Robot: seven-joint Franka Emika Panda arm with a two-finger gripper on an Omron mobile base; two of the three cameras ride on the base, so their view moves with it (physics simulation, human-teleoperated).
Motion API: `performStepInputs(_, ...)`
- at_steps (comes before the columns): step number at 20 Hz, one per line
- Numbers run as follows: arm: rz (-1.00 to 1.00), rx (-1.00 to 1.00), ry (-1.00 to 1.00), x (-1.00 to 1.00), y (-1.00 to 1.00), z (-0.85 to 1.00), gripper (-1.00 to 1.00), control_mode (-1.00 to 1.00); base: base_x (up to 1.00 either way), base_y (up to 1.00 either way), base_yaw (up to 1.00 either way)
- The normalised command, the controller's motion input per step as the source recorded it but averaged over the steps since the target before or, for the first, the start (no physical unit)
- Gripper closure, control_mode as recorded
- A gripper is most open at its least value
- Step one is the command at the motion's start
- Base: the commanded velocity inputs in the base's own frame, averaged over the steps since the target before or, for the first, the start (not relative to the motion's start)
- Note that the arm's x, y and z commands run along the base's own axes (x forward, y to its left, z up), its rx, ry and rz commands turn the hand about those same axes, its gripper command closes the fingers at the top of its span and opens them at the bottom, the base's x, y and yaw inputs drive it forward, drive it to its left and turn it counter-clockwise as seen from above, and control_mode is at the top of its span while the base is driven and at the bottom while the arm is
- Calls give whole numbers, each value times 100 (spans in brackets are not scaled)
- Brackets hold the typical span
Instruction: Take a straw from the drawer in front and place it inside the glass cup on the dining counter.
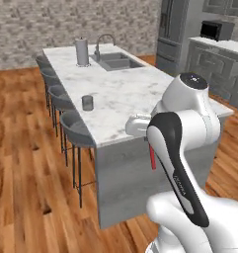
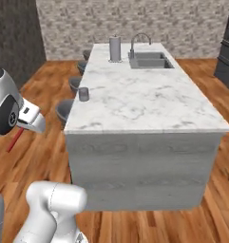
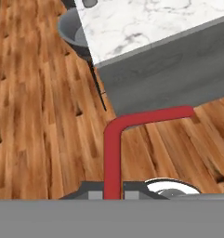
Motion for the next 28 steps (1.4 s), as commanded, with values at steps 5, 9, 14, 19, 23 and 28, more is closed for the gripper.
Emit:
performStepInputs(5, 0, 0, 0, 0, 0, 0, 100, 100, 0, 98, -55)
performStepInputs(9, 0, 0, 0, 0, 0, 0, 100, 100, 0, 98, -53)
performStepInputs(14, 0, 0, 0, 0, 0, 0, 100, 100, 3, 99, -50)
performStepInputs(19, 0, 0, 0, 0, 0, 0, 100, 100, 12, 99, -49)
performStepInputs(23, 0, 0, 0, 0, 0, 0, 100, 100, 15, 100, -48)
performStepInputs(28, 0, 0, 0, 0, 0, 0, 100, 100, 11, 100, -45)
